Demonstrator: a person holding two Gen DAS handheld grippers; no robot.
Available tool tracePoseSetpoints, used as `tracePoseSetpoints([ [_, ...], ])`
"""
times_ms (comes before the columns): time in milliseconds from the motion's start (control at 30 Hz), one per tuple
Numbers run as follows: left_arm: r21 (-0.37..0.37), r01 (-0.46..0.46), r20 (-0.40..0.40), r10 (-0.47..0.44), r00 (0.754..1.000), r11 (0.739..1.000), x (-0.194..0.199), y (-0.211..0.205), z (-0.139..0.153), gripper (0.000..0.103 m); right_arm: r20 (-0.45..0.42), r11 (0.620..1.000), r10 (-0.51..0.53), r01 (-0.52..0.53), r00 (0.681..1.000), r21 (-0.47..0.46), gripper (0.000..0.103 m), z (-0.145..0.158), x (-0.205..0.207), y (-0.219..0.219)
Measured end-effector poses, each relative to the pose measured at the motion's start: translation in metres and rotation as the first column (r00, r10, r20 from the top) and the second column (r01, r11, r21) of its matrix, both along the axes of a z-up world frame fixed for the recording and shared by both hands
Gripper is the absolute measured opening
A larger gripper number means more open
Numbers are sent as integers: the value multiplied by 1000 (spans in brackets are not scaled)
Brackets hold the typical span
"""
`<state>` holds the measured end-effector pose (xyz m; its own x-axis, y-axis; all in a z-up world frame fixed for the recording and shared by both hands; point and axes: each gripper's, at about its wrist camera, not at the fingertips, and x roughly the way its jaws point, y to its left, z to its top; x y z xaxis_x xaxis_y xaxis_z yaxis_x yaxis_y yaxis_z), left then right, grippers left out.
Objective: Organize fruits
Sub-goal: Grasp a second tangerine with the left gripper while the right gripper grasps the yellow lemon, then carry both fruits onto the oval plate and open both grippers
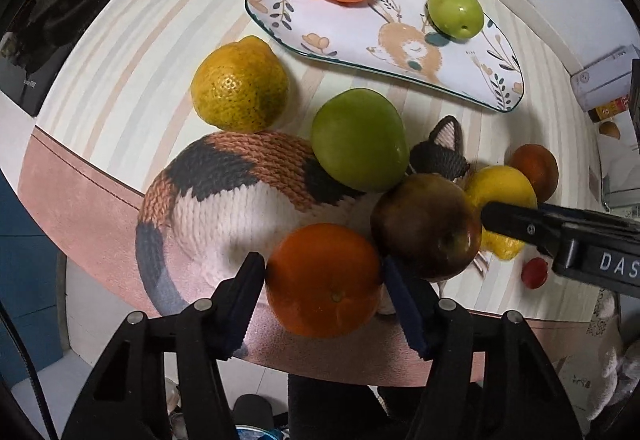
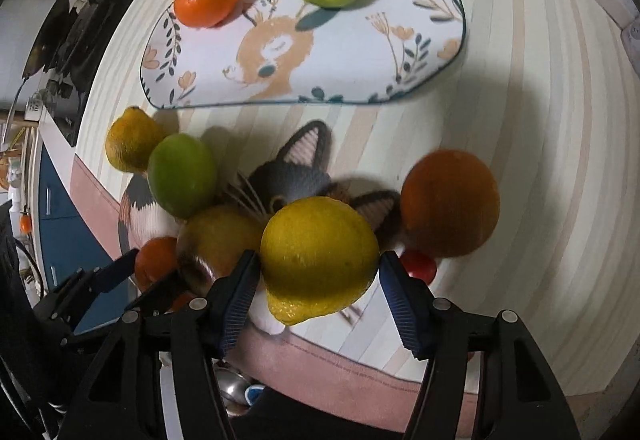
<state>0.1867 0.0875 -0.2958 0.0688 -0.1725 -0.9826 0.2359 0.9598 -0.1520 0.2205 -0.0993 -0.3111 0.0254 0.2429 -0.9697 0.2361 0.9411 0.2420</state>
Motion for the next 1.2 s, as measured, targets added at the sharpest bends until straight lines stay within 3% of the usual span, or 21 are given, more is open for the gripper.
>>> tracePoseSetpoints([
  [267, 27, -29, 16, 29, 999, 999, 1, -3, 2, 58, 11, 997, 51, -50, 999, -53, 64, 5, 2, 9],
  [400, 54, -54, 39, 52, 998, 997, -3, 1, 4, 58, -31, 992, 102, -104, 994, -66, 64, 3, -7, 15],
  [533, 44, -43, 50, 41, 998, 998, -1, 2, 1, 59, -6, 998, 44, -44, 999, -38, 65, 3, -4, 3],
  [733, 35, -38, 34, 37, 999, 999, 9, 2, -3, 59, -31, 999, 43, -44, 999, -11, 66, -2, 7, -5],
  [933, 73, -16, 50, 12, 999, 997, 7, -3, -2, 57, -16, 999, 35, -35, 999, -20, 65, 0, 6, -5],
  [1067, 40, -23, 52, 21, 998, 999, 7, -6, 8, 56, 20, 1000, 11, -11, 1000, 3, 65, 13, 1, -11],
  [1200, -20, -25, 87, 27, 996, 999, 16, -4, 40, 56, 84, 999, -21, 18, 996, 34, 65, 41, 6, -24],
])
